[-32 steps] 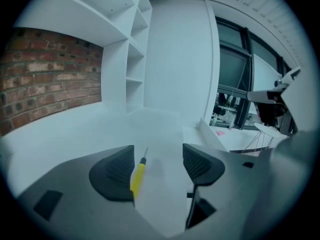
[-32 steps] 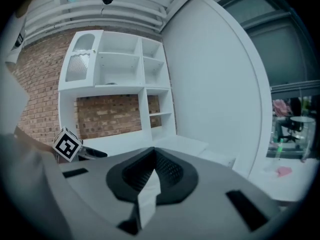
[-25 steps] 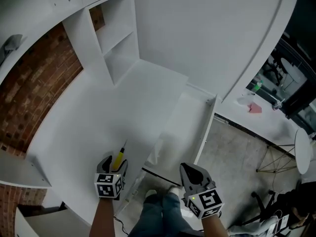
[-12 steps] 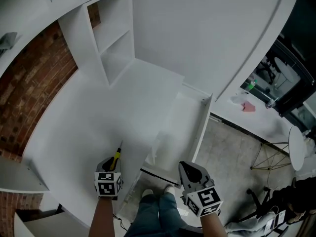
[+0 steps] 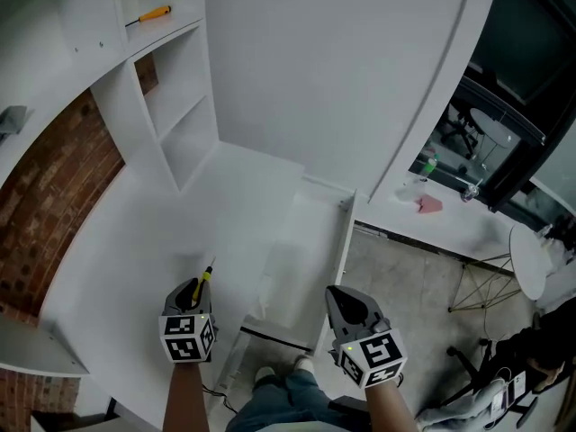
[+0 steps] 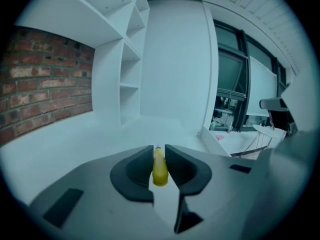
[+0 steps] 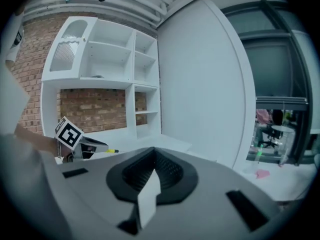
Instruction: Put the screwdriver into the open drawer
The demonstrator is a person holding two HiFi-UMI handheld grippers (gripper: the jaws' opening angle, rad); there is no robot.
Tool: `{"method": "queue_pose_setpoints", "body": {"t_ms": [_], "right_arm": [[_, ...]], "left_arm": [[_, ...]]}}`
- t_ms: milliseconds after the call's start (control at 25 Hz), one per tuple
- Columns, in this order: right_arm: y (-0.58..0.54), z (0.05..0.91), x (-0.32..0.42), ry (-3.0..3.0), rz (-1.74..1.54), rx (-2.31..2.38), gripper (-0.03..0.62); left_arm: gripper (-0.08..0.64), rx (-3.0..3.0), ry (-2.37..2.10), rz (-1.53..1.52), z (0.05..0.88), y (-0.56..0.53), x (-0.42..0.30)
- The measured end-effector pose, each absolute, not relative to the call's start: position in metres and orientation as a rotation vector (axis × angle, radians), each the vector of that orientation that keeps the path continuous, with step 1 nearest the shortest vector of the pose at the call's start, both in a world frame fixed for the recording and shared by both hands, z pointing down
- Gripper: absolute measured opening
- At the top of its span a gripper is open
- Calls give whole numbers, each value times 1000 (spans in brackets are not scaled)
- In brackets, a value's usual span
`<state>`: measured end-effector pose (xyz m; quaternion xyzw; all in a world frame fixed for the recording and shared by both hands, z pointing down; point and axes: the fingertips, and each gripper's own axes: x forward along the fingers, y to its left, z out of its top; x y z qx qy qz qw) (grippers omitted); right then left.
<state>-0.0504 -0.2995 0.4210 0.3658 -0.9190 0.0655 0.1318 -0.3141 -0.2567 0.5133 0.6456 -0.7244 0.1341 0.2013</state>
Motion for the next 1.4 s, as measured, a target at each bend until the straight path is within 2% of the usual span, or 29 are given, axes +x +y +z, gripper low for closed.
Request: {"method": "queue_pose_setpoints", "body": {"t_ms": [240,600,880,1400], "right_arm": [[-312,418,-22,-2639,195,1165,11],[-332,434,49,-2500,281,1358,11],[-340,458,94,-2406,337,1413,11],[-326,497,103,-2330,400,1336,11]], "left_arm": [[81,1945,-1986,346,490,-303,-278],[81,2092,-1806,382,509,-375,-199],[81,2100,-1673,400,555,-415,-145],[81,1964,-1510,573,670,-416,-104]]}}
